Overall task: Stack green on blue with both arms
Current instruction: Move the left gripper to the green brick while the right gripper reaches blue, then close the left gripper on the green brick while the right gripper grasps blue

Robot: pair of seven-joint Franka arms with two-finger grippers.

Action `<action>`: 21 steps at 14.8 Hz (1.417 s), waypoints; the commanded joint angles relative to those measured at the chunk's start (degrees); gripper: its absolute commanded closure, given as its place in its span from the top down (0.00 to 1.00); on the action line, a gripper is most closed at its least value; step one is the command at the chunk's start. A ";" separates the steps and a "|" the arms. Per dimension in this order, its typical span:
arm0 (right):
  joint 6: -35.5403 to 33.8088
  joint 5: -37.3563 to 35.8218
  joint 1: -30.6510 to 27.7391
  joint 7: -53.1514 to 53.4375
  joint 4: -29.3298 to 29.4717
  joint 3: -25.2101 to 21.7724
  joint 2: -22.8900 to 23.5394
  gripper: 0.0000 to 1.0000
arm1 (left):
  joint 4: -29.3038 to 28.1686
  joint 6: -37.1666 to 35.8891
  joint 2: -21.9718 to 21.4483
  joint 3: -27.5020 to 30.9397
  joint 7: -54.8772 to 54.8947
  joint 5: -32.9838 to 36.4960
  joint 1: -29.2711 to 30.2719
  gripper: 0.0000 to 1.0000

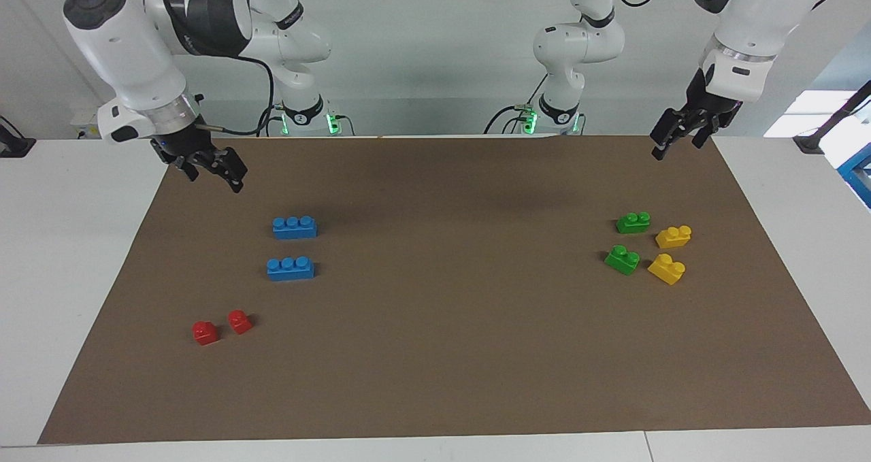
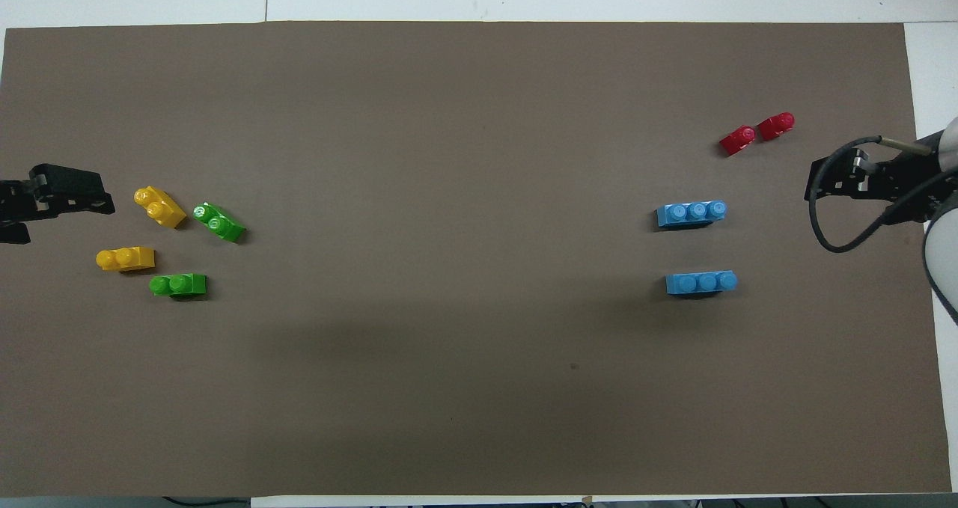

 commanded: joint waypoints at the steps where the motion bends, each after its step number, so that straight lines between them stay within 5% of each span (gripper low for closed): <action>1: 1.40 4.62 -1.49 11.04 0.10 0.19 2.99 0.96 | -6.36 4.95 -3.16 -0.43 -9.17 0.33 0.64 1.00; 7: 5.43 17.01 -3.51 33.01 0.28 0.10 8.09 0.95 | -11.89 12.85 -1.67 -0.34 -23.69 0.42 0.20 1.00; 10: 6.76 19.67 -4.05 35.69 0.19 0.01 10.11 0.95 | -15.41 16.28 -0.79 -0.26 -25.09 0.42 0.73 1.00; 15: 8.26 25.30 -5.89 40.78 -0.25 0.01 13.10 0.95 | -16.82 25.33 8.08 -0.25 -38.89 0.42 0.64 1.00; 21: 9.84 29.59 -7.48 39.56 -2.79 0.10 16.09 0.95 | -17.00 31.93 15.64 -0.17 -39.96 0.42 1.26 1.00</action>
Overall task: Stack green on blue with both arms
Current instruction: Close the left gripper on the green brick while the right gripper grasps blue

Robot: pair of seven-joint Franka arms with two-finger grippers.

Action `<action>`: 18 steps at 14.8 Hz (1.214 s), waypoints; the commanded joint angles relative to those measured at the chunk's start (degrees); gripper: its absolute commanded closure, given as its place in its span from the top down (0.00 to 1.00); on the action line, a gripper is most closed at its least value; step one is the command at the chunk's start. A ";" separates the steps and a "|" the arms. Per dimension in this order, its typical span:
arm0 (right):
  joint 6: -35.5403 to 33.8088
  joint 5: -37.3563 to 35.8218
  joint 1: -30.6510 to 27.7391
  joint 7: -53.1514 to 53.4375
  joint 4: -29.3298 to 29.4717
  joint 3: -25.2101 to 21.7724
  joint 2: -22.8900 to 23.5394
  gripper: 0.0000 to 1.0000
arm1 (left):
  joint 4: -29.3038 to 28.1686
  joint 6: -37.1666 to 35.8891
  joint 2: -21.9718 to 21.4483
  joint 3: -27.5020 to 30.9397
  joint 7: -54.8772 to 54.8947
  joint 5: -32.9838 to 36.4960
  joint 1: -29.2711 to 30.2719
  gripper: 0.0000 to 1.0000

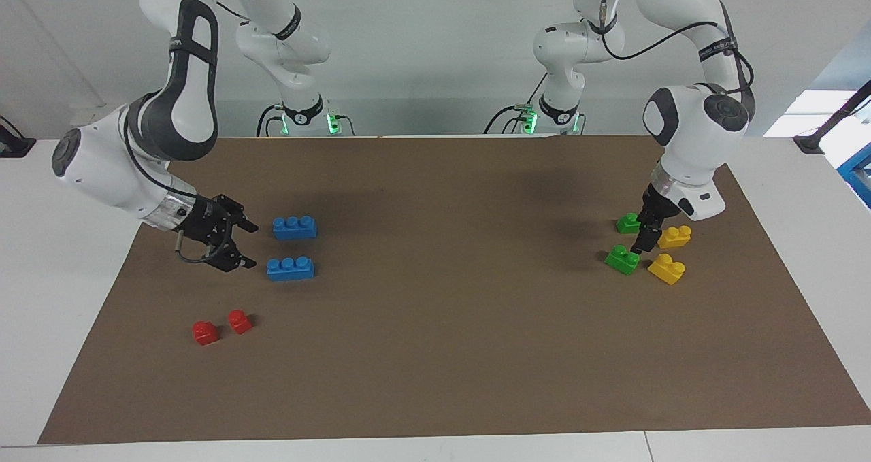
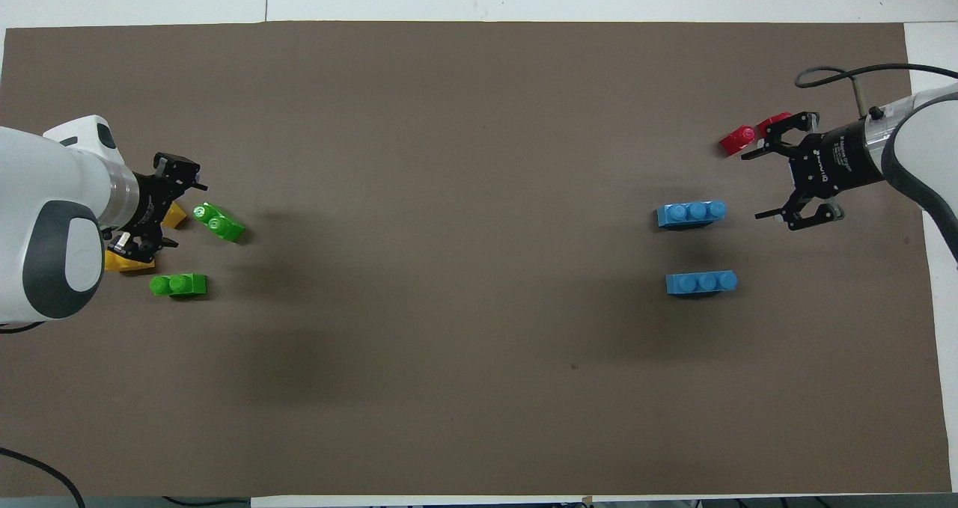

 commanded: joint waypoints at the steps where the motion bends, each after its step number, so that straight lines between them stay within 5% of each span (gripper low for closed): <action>1: 1.38 3.36 -1.05 -2.54 -1.62 0.51 1.35 0.95 | -0.22 2.64 2.51 -0.34 -0.73 0.42 1.35 1.00; 18: 8.24 9.87 -0.87 -12.22 -3.99 0.69 8.56 0.95 | 0.93 8.88 9.99 -0.17 -3.81 2.62 1.70 1.00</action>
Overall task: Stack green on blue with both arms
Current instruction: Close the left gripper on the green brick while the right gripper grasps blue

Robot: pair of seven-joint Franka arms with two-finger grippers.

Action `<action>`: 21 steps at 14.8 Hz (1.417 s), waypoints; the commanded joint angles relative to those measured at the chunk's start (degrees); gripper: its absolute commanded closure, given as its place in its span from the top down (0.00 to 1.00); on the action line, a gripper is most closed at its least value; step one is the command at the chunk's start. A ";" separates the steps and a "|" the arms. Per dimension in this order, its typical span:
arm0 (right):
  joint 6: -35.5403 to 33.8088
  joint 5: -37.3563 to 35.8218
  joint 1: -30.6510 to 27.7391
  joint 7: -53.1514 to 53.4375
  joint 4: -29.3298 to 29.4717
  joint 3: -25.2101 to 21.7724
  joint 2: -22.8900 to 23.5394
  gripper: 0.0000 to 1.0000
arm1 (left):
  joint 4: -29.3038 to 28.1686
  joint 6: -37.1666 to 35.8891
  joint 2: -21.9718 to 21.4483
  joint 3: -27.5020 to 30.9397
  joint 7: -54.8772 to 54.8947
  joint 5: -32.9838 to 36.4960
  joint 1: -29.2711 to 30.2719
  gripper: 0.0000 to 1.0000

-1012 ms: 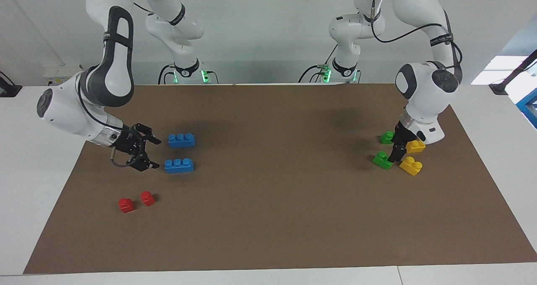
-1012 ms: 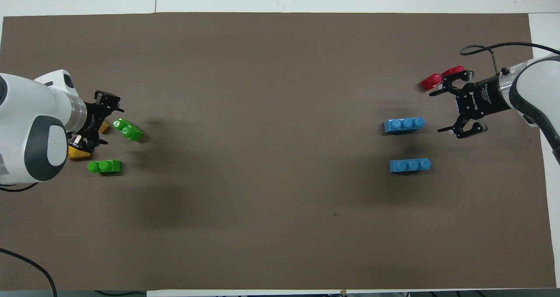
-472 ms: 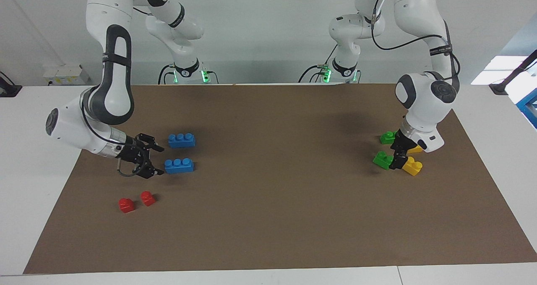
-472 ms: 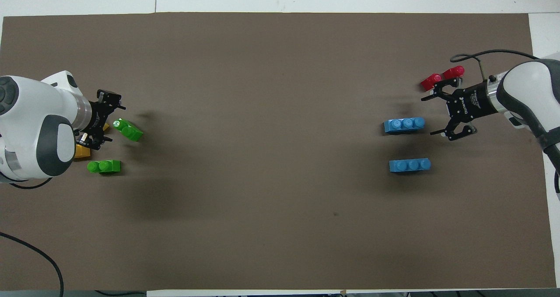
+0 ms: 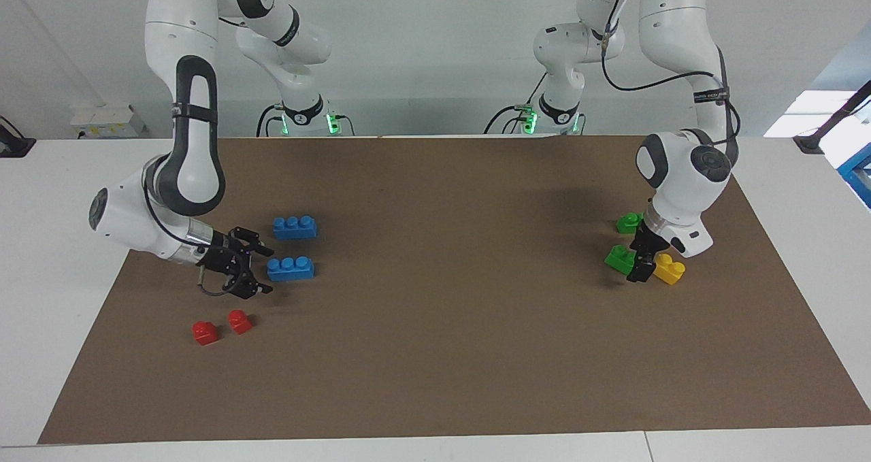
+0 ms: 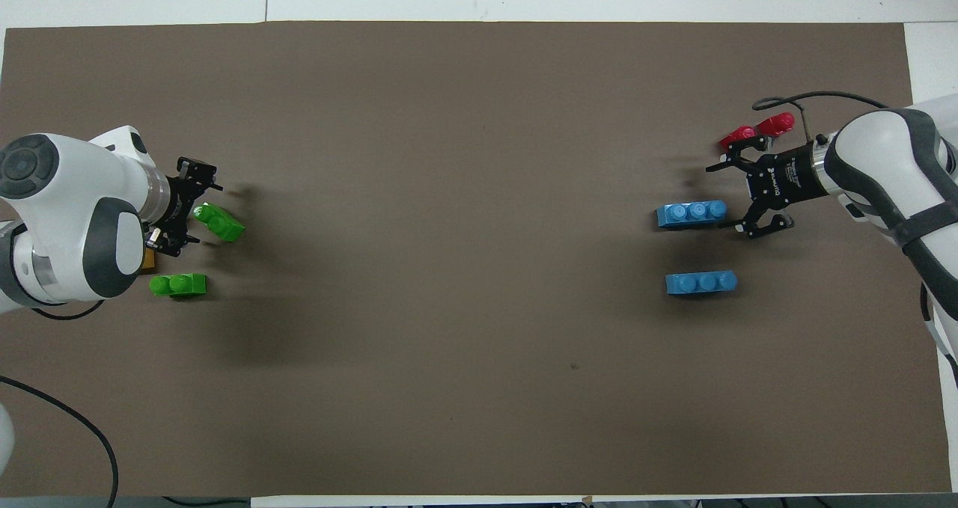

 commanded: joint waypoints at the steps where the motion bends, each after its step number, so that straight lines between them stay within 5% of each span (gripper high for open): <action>1: 1.46 1.71 -0.07 -1.73 -1.90 0.28 -0.63 0.95 | 0.77 0.41 0.71 -0.24 -0.49 1.27 0.36 0.99; 5: 3.56 5.21 -0.07 -4.27 -4.09 0.37 -0.63 0.95 | 0.59 0.67 0.97 -0.24 -0.40 1.27 0.36 0.87; 6: 3.57 5.40 -0.07 -4.28 -4.28 0.37 -0.72 0.93 | 0.59 0.59 0.97 -0.24 -0.40 1.27 0.27 0.68; 8: 3.05 5.40 -0.15 -4.28 -4.19 0.37 -0.72 0.87 | 0.51 0.59 0.97 -0.33 0.30 1.27 0.27 0.02; 10: 1.38 5.40 -0.42 -4.45 -4.10 0.37 -0.90 0.55 | 0.59 0.50 0.97 -0.33 1.79 1.27 0.36 0.00; 12: -0.64 5.40 -0.77 -5.06 -3.58 0.37 -0.90 0.03 | 0.59 0.67 0.97 -0.33 2.41 1.27 0.36 0.00; 17: -1.26 5.31 -0.07 -6.21 -2.26 0.28 -1.42 0.00 | 3.48 -3.70 0.27 -0.41 1.98 1.27 -0.16 0.00; 21: -3.64 5.31 3.61 4.65 -1.11 0.37 -6.24 0.00 | 7.97 -11.87 -2.62 -0.41 1.63 1.27 -1.74 0.00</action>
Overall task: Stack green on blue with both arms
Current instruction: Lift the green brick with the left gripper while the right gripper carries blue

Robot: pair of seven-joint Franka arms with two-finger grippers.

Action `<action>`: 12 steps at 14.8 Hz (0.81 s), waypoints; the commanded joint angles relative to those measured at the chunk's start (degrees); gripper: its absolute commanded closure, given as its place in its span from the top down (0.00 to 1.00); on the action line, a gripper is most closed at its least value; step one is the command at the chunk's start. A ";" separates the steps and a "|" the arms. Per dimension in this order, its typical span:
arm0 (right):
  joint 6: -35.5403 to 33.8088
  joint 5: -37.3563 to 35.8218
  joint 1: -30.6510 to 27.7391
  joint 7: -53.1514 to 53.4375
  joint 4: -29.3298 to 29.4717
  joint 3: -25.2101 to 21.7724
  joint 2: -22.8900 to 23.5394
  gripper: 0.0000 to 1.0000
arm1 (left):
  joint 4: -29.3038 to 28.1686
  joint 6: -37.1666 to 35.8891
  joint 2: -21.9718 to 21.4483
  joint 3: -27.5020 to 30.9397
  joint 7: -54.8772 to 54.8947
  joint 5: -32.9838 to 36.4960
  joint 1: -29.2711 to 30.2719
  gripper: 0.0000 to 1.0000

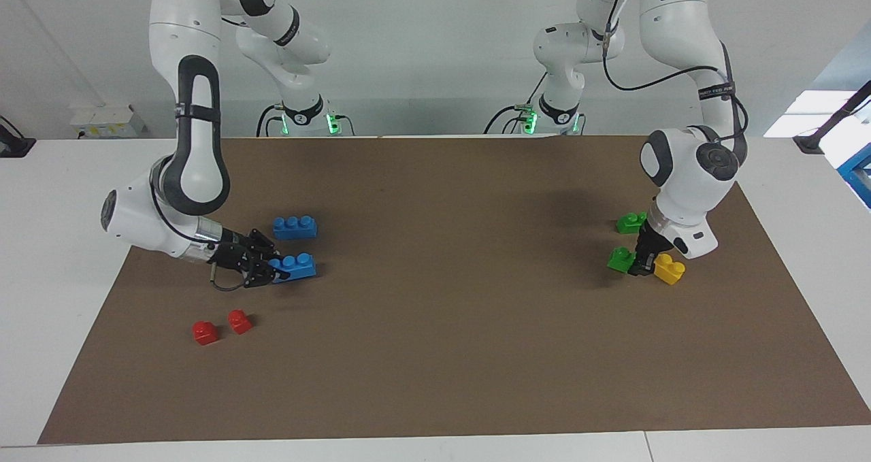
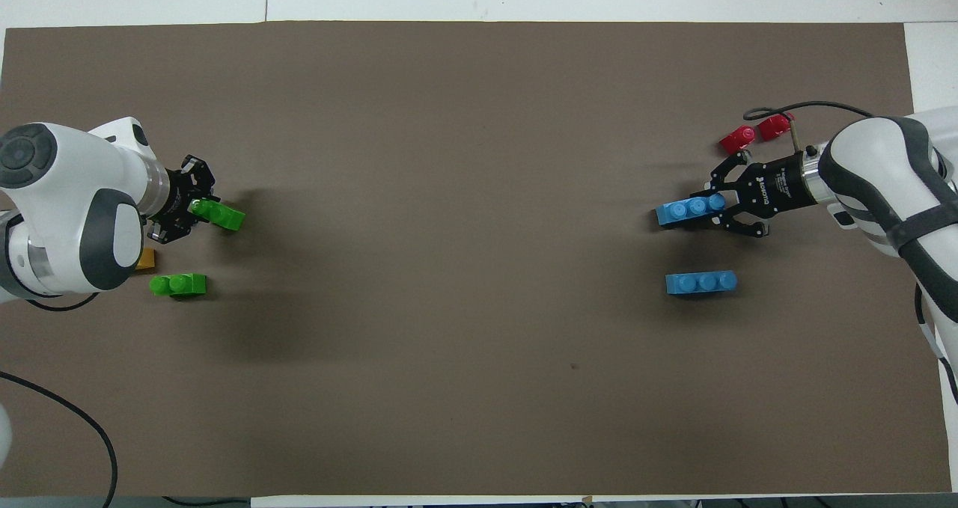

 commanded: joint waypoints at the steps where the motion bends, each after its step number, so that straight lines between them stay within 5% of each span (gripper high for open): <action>1: -0.92 1.37 4.05 9.03 -0.25 0.01 -5.42 0.00 | 2.92 -7.06 -2.84 0.25 -0.33 0.95 -1.55 0.00; 7: 1.79 1.46 18.02 26.53 -0.69 0.01 -8.07 0.00 | 9.33 -18.84 -6.80 -0.10 -14.37 0.77 -4.71 0.00; 12: 14.53 4.51 30.06 37.18 -2.88 0.02 -8.42 0.00 | 12.68 -22.82 -8.03 -0.19 -33.16 0.77 -10.15 0.00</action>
